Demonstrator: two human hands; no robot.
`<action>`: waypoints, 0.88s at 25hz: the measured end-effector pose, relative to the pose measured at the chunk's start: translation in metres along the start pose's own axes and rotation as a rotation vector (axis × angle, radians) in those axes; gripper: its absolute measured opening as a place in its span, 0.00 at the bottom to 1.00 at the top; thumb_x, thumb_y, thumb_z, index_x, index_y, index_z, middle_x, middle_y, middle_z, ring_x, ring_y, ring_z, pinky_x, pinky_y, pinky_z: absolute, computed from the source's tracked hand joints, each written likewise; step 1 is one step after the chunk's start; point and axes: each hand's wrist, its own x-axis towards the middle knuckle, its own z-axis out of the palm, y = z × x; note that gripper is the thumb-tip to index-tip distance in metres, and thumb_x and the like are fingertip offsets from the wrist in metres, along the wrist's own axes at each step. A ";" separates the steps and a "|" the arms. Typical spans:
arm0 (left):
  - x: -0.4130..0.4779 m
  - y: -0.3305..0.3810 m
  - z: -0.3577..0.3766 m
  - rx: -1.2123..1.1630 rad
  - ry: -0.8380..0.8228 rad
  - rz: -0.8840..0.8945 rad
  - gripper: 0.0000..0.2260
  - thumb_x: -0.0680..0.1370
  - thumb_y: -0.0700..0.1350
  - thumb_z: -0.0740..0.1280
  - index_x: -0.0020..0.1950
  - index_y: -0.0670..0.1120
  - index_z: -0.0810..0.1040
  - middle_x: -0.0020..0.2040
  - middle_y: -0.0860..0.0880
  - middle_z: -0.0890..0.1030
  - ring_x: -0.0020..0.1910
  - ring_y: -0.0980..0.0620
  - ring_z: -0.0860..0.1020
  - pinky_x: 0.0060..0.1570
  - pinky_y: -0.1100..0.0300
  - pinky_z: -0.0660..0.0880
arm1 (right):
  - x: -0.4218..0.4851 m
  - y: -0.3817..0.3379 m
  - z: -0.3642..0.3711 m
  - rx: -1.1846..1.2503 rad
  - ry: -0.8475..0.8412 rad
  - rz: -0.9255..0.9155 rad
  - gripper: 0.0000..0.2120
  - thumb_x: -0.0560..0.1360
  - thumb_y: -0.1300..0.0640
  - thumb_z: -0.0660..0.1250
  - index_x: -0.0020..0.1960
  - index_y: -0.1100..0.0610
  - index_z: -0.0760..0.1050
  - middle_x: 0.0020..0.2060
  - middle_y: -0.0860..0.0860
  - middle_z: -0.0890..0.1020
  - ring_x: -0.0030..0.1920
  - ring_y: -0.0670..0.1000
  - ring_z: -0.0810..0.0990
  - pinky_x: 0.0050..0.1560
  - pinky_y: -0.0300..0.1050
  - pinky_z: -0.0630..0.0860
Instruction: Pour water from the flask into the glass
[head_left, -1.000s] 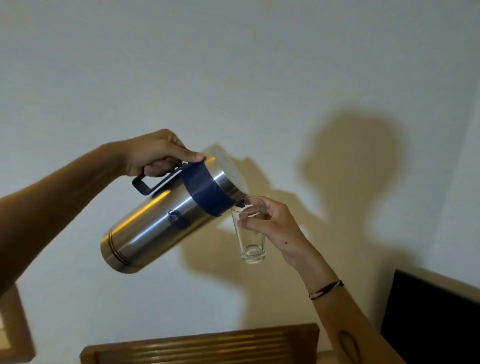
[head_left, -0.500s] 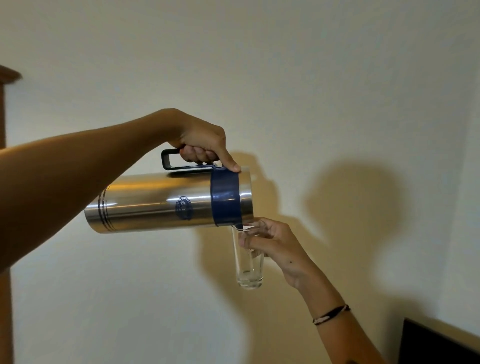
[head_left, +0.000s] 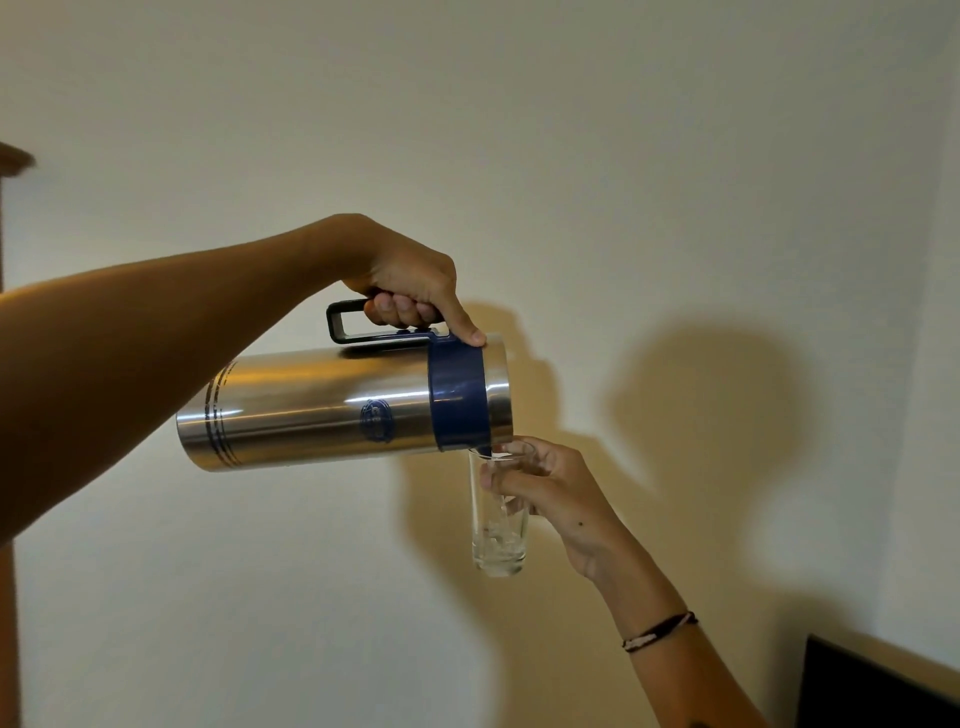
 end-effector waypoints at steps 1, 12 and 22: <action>0.000 0.001 0.000 0.009 -0.008 0.003 0.28 0.71 0.62 0.77 0.25 0.49 0.66 0.21 0.52 0.64 0.19 0.53 0.60 0.25 0.64 0.59 | 0.001 0.000 -0.001 -0.001 0.003 -0.002 0.19 0.71 0.58 0.83 0.61 0.54 0.87 0.46 0.48 0.92 0.46 0.42 0.88 0.47 0.44 0.82; 0.011 0.006 -0.007 0.108 -0.009 -0.026 0.29 0.74 0.61 0.77 0.24 0.51 0.66 0.21 0.52 0.63 0.19 0.53 0.60 0.26 0.64 0.60 | 0.007 0.000 0.009 0.023 -0.022 -0.016 0.15 0.68 0.56 0.84 0.54 0.48 0.89 0.45 0.47 0.91 0.45 0.41 0.88 0.46 0.42 0.82; 0.024 0.019 -0.007 0.147 -0.040 -0.035 0.28 0.73 0.62 0.77 0.23 0.51 0.67 0.20 0.52 0.65 0.18 0.54 0.62 0.24 0.65 0.62 | 0.006 0.003 0.005 0.029 -0.010 -0.004 0.11 0.68 0.54 0.84 0.47 0.41 0.90 0.46 0.47 0.90 0.47 0.44 0.88 0.51 0.45 0.81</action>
